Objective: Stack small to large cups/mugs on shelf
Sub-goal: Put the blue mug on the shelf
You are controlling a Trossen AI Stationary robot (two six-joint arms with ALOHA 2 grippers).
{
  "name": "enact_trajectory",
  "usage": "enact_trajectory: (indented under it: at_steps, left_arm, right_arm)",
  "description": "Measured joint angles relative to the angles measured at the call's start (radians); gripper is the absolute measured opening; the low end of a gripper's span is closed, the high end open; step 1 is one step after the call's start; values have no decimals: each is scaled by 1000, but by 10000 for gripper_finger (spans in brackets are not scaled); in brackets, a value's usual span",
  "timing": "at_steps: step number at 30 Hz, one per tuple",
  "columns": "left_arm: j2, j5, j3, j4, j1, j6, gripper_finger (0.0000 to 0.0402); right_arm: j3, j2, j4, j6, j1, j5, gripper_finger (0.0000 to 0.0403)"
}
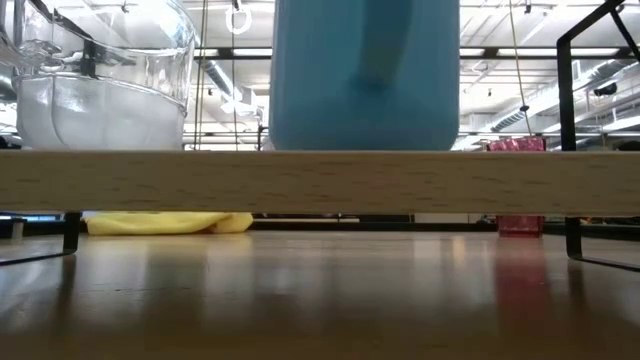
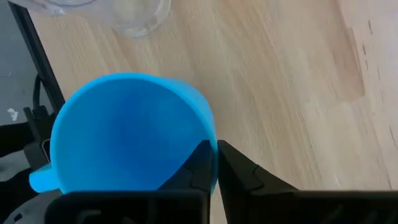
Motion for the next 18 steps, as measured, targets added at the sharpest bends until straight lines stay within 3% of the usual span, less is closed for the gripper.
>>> enact_trajectory:
  at_steps: [7, 18]
  left_arm:
    - [0, 0, 0, 0, -1, 0, 14]
    - [0, 0, 0, 0, -1, 0, 26]
  right_arm:
    - [0, 0, 0, -2, -2, 0, 58]
    - [0, -1, 2, -27, -3, 0, 63]
